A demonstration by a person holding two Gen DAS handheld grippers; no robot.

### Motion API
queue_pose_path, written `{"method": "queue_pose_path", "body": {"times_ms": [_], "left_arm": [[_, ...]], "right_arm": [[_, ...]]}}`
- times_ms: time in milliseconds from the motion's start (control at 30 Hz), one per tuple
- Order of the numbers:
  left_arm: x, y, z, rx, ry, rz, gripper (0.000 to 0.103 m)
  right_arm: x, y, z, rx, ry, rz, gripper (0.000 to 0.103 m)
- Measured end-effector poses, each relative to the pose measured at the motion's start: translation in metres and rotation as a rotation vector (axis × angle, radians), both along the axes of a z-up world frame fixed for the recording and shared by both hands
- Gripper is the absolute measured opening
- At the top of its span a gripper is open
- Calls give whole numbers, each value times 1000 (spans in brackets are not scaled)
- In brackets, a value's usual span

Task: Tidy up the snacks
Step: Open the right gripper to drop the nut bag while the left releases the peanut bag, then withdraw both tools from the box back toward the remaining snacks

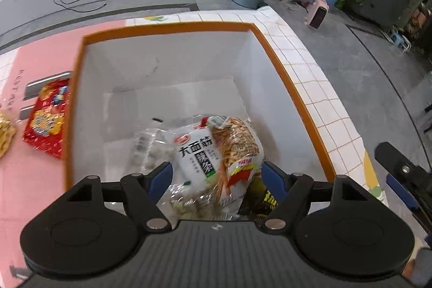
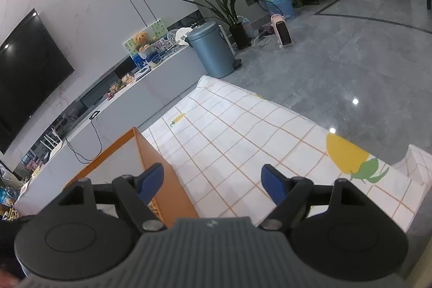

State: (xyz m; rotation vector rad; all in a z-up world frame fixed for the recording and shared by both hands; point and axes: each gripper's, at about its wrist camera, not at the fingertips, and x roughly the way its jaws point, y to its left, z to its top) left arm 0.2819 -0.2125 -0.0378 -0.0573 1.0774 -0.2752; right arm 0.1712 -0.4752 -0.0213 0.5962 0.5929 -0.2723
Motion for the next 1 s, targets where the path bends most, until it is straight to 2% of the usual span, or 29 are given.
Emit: {"method": "queue_pose_path", "body": {"times_ms": [200,433,600,867,1000], "left_arm": [[-22,18,21,63,-31,8,88],[-51,57,43,81,-54,25,88],[-70,93,50,74,-45,67,88],[-93,166,57,26,-47,170,88],[-101,203,62,8,-50,212,88]], "right_arm": [[-4,5,10,9,-52,2,78],[1,35,20,53,-114,123,78],[11,77,26,92,-146,281,78],[17,155,43,17,-143,482,78],[12,195,50,-14,-161,553,65]]}}
